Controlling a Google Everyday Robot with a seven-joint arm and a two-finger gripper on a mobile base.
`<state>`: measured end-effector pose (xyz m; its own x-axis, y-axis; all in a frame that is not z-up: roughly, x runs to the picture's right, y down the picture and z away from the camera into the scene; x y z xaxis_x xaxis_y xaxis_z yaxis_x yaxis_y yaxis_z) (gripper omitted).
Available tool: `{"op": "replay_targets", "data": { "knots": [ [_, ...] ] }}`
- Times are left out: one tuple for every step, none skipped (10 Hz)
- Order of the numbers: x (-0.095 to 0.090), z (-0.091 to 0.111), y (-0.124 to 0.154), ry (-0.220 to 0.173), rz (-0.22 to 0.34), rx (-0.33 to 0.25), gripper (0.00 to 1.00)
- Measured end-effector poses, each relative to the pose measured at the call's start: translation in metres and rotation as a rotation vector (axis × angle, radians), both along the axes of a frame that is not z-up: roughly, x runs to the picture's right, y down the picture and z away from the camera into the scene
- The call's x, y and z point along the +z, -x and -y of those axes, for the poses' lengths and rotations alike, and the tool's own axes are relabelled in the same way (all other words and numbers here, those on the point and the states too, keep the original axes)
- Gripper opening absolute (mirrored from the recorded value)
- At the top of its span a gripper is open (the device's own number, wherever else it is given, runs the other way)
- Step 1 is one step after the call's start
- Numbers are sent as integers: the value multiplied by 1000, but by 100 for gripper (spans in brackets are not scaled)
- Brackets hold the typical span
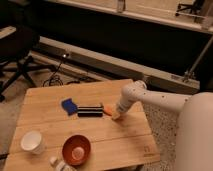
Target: Drag the pepper across the table
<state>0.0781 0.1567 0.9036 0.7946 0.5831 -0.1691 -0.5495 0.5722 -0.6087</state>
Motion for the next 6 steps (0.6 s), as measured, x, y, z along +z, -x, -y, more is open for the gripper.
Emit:
{"op": "replay_targets", "data": {
  "knots": [
    [-1, -3, -3, 6, -4, -9, 0],
    [-2, -5, -7, 11, -9, -21, 0],
    [-3, -7, -11, 14, -14, -30, 0],
    [-5, -12, -18, 22, -24, -43, 0],
    [-7, -16, -25, 28, -35, -52, 0],
    [-8, -19, -30, 33, -43, -58, 0]
  ]
}}
